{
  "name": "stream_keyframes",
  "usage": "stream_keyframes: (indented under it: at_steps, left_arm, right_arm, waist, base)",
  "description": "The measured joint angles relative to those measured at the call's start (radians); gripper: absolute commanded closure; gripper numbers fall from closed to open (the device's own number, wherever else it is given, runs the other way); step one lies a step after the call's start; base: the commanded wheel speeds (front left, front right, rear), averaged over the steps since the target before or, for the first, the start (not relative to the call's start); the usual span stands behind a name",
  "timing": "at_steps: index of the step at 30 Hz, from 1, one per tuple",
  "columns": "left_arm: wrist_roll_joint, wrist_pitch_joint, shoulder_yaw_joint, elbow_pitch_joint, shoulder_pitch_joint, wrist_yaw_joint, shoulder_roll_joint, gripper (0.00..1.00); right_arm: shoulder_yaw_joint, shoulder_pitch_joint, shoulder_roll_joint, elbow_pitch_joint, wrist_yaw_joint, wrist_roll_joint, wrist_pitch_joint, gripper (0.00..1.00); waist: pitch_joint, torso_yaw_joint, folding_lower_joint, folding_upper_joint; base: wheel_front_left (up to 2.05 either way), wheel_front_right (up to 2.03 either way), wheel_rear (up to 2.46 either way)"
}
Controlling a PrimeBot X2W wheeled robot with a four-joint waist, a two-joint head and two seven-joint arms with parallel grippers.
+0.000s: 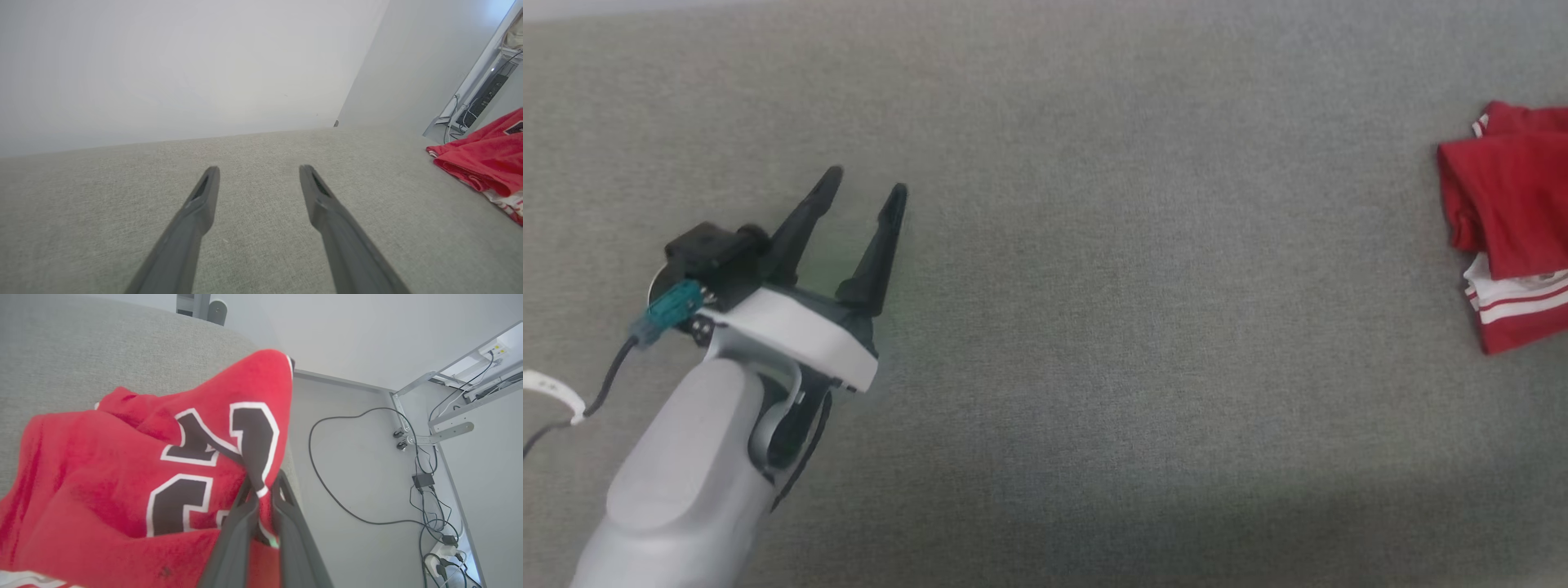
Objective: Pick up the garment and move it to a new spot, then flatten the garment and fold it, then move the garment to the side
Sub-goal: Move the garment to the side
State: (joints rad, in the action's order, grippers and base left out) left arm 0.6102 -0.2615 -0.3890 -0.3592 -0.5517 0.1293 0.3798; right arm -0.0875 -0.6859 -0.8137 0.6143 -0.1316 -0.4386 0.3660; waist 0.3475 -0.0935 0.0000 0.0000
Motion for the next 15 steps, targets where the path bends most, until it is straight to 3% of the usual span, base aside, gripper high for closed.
stream_keyframes:
  at_steps: [6, 15]
  left_arm:
    - [0.005, 0.0, -0.035, -0.008, -0.057, 0.0, 0.0, 0.0]
    - [0.011, 0.0, -0.074, -0.02, -0.111, 0.0, 0.003, 0.0]
  right_arm:
    - [-0.061, -0.045, 0.0, 0.075, 0.0, 0.01, -0.058, 1.0]
    - [-0.128, -0.116, 0.061, 0.194, 0.001, 0.045, -0.113, 1.0]
  waist:
    - [0.046, -0.012, 0.0, 0.0]
    - [0.098, -0.018, 0.0, 0.0]
  base:
    - [0.0, 0.0, 0.0]
    - [0.0, 0.0, 0.0]
